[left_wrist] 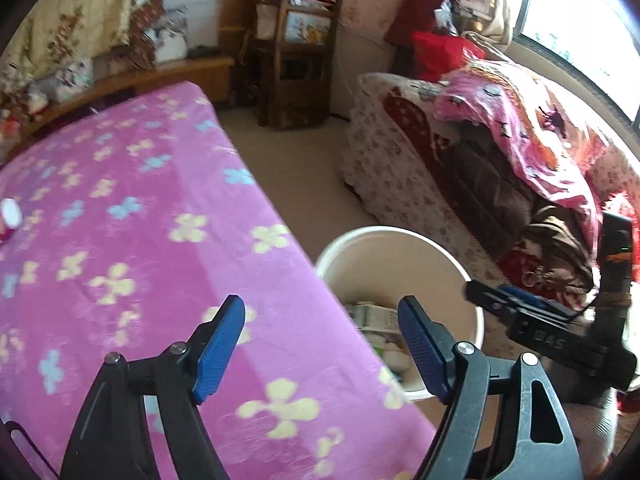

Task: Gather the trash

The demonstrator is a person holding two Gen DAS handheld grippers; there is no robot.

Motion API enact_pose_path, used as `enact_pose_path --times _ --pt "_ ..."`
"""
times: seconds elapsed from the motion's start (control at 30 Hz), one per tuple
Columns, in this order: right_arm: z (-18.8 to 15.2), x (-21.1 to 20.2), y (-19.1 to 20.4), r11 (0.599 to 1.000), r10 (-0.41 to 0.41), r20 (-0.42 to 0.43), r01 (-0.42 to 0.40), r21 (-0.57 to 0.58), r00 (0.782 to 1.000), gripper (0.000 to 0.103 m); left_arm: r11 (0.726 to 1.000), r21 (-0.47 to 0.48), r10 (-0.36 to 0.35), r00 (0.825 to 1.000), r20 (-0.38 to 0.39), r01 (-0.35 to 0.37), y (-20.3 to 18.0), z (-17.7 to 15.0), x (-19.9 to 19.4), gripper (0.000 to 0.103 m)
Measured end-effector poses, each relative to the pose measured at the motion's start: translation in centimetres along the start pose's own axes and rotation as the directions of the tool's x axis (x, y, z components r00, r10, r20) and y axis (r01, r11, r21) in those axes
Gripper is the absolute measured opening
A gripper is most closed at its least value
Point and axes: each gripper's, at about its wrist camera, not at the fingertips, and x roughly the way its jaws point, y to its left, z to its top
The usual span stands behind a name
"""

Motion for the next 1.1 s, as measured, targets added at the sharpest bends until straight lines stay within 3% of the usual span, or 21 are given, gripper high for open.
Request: enact_pose_path --times 0.4,0.7,1.1 --pt "-2.5 -7.1 5.6 0.993 -0.067 0.187 0.084 -0.084 0.98 0.081 0.999 0.017 0.033 0.988 0.15 -0.036 1.3 -1.5 -5.7 0.079" --pt "-3.4 -11.5 8.6 0.99 -0.056 0.251 0.086 -0.11 0.966 0.081 0.999 0.009 0.036 0.979 0.201 -0.038 1.9 -2.4 -8.4 0.079" --pt "-4.3 -15.3 10.6 0.986 -0.064 0.329 0.111 -0.128 0.942 0.081 0.994 0.062 0.063 0.948 0.311 -0.086 0.5 -3.1 -12.0 0.079"
